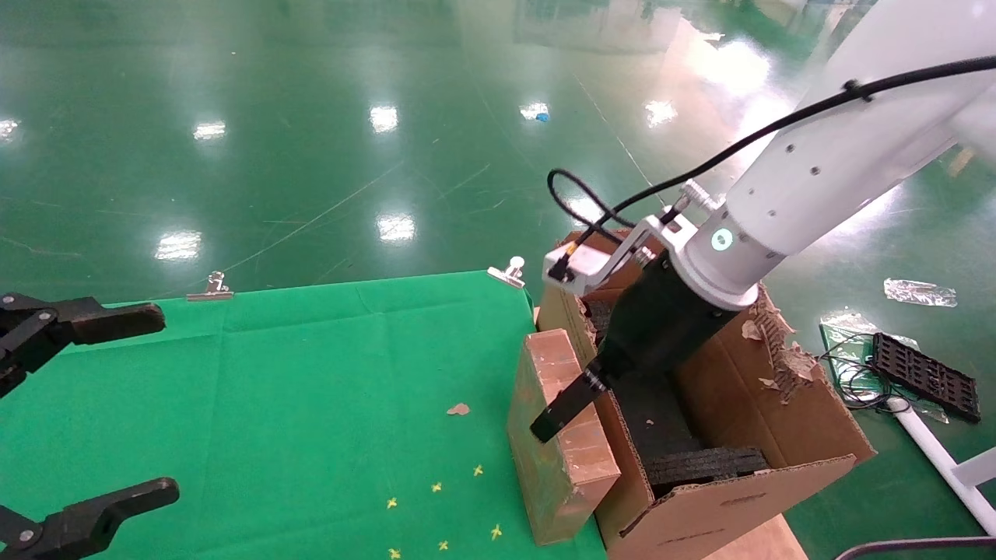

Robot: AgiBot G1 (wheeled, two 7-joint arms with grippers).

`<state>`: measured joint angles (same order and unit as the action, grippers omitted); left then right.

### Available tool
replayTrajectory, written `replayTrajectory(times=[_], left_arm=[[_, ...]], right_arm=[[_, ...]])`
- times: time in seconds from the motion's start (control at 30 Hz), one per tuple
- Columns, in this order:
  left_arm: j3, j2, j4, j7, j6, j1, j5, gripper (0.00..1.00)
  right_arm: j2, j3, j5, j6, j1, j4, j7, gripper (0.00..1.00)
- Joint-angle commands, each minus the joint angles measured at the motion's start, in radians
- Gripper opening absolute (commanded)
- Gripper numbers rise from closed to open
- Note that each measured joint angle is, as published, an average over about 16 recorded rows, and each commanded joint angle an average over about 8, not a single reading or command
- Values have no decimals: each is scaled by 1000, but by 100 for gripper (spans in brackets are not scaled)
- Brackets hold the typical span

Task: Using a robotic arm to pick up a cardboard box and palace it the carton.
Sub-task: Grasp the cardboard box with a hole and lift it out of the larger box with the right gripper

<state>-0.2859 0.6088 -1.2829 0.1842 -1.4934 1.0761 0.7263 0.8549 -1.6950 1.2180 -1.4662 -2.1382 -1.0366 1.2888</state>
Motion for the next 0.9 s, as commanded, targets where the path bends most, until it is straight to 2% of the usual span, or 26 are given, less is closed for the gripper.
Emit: replayTrajectory(times=[0.03, 0.07, 0.1, 0.2, 0.27, 0.33, 0.37, 0.47, 0.53, 0.57, 0.9], left_arm=[[0, 0, 0, 0, 0, 0, 0, 100], [0, 0, 0, 0, 0, 0, 0, 100], [0, 0, 0, 0, 0, 0, 0, 100], [0, 0, 0, 0, 0, 0, 0, 100], [-1, 0, 0, 0, 0, 0, 0, 88], [-1, 0, 0, 0, 0, 0, -1, 65], [-1, 0, 0, 0, 0, 0, -1, 53], [-1, 0, 0, -1, 0, 0, -1, 15], [-1, 0, 0, -1, 1, 0, -1, 2], [-1, -1, 0, -1, 1, 0, -1, 0], [-2, -1, 0, -1, 1, 0, -1, 0]], right_arm=[[10, 0, -18, -1, 17, 38, 4, 100], [16, -3, -15, 0, 22, 47, 6, 99], [23, -6, -11, 0, 26, 54, 8, 92], [38, -13, -2, 2, 36, 62, 11, 57], [44, -18, 6, 4, 40, 61, 12, 32], [48, -22, 14, 6, 43, 56, 15, 8], [49, -24, 17, 7, 44, 53, 17, 2], [50, -29, 26, 10, 45, 42, 24, 0], [48, -31, 29, 11, 45, 33, 30, 0], [47, -31, 29, 12, 46, 29, 33, 0], [33, -34, 28, 18, 53, 3, 49, 0]])
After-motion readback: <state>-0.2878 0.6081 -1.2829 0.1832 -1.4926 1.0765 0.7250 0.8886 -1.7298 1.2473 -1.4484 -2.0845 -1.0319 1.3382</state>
